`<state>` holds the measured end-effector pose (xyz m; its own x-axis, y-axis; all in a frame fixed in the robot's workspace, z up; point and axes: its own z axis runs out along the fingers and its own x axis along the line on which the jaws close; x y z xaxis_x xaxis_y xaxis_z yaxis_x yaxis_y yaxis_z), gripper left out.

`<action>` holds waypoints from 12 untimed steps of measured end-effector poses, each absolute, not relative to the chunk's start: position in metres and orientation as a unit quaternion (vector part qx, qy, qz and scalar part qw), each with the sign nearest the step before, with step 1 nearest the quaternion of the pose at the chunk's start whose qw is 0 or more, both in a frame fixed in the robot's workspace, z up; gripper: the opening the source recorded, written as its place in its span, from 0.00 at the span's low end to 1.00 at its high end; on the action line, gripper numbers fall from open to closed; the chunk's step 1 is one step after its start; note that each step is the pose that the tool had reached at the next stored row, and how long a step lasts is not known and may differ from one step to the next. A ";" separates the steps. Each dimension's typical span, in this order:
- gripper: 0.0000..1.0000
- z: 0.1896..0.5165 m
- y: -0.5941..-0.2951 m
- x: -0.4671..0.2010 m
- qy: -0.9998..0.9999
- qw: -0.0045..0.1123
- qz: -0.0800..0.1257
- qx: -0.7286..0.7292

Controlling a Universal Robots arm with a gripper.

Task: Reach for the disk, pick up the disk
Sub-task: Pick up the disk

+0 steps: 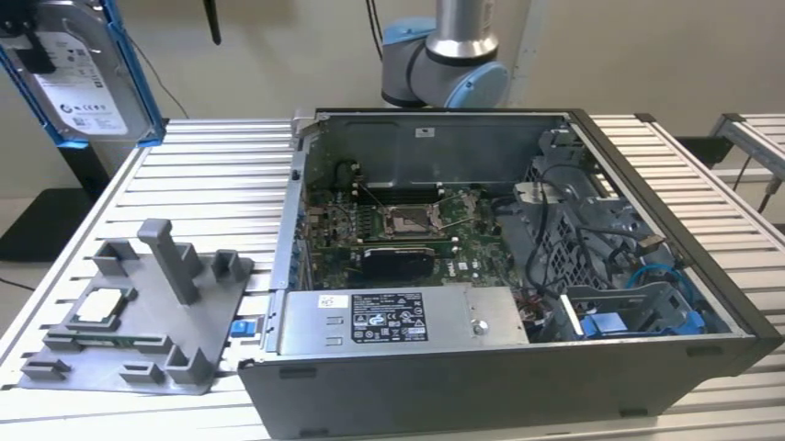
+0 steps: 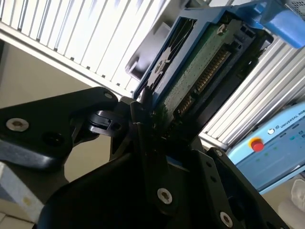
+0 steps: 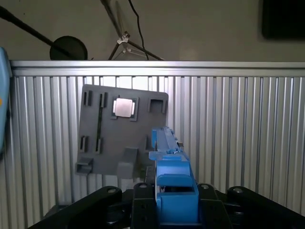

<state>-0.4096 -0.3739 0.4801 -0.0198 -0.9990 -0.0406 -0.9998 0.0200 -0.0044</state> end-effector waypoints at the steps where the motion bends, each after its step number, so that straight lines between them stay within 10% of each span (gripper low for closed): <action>1: 0.00 0.480 -0.374 -0.406 0.714 0.016 0.013 -0.700; 12: 0.00 0.480 -0.374 -0.372 0.714 0.016 0.013 -0.700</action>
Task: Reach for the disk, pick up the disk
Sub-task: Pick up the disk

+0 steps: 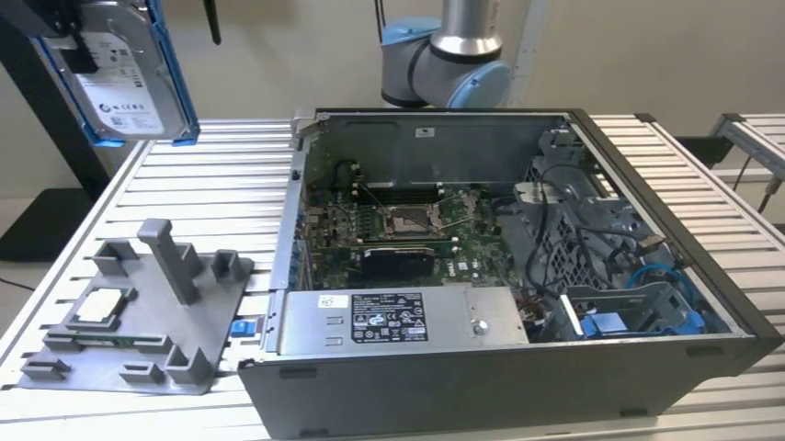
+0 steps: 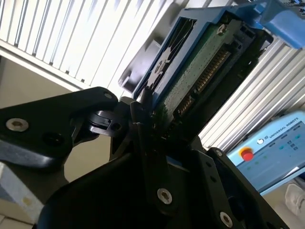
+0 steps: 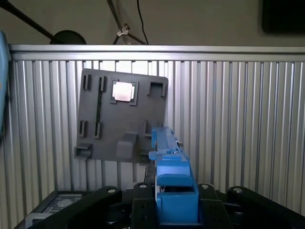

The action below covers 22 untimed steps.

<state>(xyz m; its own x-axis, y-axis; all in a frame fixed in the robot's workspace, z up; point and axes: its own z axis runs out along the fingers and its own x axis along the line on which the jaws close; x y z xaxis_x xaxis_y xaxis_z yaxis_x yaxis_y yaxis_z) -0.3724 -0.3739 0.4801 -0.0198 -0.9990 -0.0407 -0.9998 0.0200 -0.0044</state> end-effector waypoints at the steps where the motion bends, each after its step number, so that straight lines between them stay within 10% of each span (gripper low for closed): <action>1: 0.00 0.480 -0.374 -0.370 0.714 0.016 0.013 -0.700; 22: 0.00 0.480 -0.374 -0.305 0.714 0.016 0.013 -0.700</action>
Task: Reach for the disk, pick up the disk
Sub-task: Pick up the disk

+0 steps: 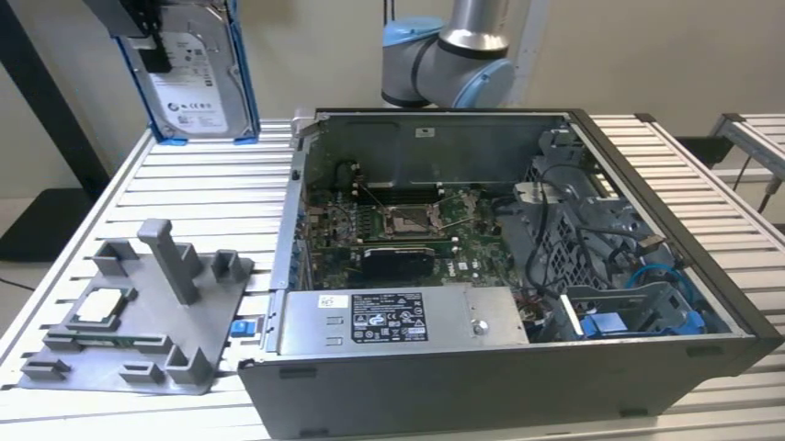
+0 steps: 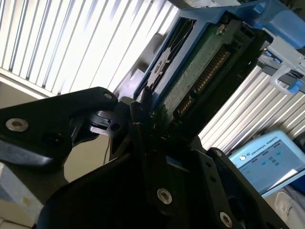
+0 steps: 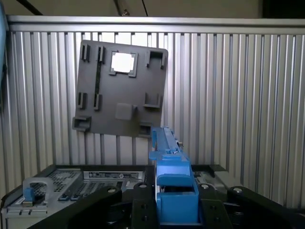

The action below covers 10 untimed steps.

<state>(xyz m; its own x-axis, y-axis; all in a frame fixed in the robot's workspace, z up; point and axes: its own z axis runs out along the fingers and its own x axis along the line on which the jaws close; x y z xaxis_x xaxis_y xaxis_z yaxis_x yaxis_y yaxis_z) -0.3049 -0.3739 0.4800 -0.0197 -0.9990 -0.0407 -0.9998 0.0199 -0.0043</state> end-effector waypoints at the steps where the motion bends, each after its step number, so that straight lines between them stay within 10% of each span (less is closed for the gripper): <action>1: 0.00 0.480 -0.374 -0.302 0.714 0.016 0.013 -0.700; 10: 0.00 0.480 -0.374 -0.272 0.714 0.016 0.013 -0.700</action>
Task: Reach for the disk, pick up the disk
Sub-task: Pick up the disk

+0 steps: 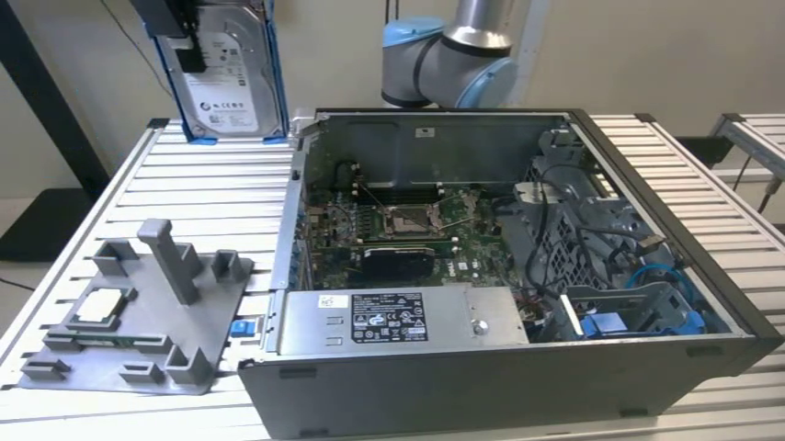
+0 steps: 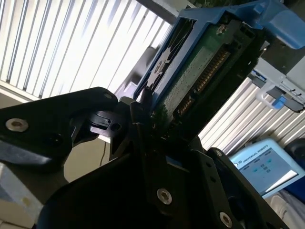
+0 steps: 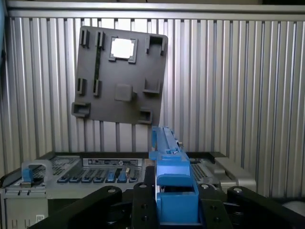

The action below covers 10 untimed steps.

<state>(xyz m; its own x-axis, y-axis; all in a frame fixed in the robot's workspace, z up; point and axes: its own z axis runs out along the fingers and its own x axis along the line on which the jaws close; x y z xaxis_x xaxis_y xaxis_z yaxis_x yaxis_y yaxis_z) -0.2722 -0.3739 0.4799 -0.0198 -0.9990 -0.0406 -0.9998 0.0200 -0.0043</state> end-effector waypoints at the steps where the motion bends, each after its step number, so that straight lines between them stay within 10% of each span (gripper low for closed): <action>1: 0.00 0.480 -0.374 -0.269 0.714 0.016 0.013 -0.700; 10: 0.00 0.480 -0.374 -0.236 0.714 0.016 0.013 -0.700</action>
